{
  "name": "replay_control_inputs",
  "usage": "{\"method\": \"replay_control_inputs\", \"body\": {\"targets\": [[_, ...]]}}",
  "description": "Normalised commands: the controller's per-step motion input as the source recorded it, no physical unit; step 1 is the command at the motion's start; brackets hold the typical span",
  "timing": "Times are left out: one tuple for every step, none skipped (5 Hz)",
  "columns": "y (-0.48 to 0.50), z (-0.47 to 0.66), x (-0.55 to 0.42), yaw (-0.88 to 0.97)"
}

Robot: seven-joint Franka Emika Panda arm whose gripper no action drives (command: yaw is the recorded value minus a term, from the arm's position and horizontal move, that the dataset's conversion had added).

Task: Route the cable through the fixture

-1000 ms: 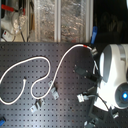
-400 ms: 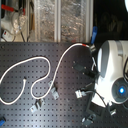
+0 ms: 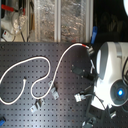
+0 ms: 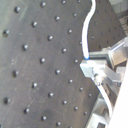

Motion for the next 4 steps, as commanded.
{"method": "replay_control_inputs", "body": {"targets": [[0.293,0.18,0.074,0.13],[0.356,0.24,0.141,0.11],[0.319,0.21,0.139,0.00],[0.204,0.09,0.080,0.00]]}}
